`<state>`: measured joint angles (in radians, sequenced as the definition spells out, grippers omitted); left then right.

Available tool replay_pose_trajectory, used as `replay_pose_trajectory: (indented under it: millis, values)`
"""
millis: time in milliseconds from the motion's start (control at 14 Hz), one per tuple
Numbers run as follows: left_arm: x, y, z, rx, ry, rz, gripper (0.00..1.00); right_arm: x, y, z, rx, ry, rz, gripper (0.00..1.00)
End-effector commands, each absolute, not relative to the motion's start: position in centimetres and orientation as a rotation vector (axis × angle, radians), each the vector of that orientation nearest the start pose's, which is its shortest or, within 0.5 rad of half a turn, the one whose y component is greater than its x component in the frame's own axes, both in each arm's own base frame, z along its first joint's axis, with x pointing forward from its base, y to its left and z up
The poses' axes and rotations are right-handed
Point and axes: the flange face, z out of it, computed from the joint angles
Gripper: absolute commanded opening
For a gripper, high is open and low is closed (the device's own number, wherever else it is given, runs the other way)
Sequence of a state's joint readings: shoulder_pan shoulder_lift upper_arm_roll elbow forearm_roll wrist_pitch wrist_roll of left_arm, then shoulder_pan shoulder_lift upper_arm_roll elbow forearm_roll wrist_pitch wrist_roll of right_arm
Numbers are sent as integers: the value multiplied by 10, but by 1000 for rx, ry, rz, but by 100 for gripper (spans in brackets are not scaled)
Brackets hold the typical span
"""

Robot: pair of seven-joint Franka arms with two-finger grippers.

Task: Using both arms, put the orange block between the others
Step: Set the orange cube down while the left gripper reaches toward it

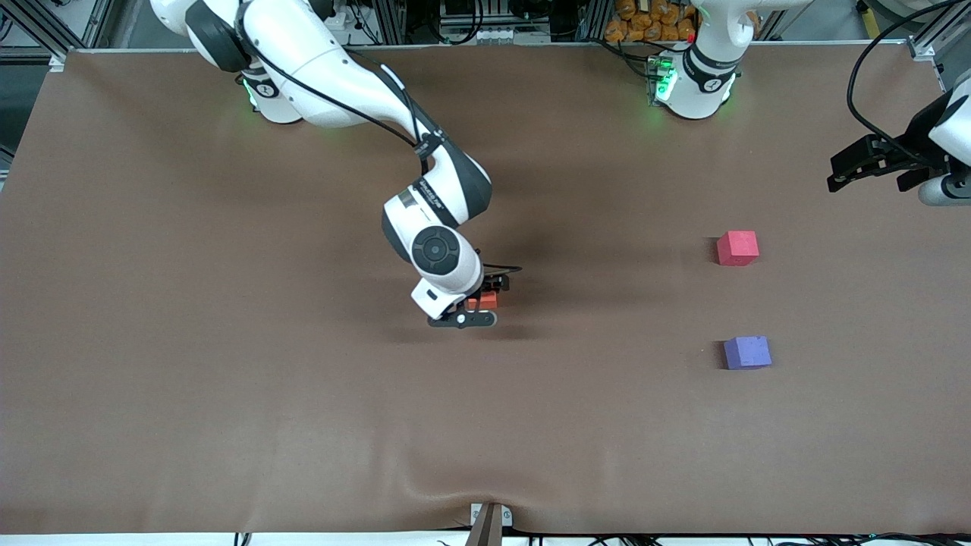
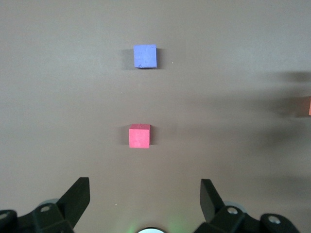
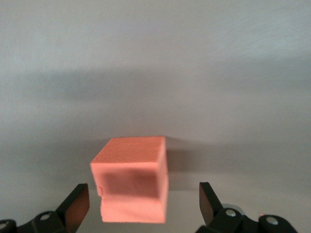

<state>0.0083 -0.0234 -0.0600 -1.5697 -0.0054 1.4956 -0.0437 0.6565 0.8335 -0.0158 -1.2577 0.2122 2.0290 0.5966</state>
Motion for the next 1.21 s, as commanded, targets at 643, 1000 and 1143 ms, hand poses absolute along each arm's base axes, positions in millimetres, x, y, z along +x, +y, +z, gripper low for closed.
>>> replay_pose_trajectory:
  millis: [643, 1000, 1143]
  values:
    - [601, -224, 519, -3184, 238, 57, 100, 601, 195, 394, -3097, 117, 281, 100]
    - [597, -350, 439, -3213, 110, 59, 100, 580, 126, 431, -3159, 41, 173, 100]
    - [588, -394, 409, -3228, 48, 22, 100, 580, 76, 450, -3149, 19, 178, 100]
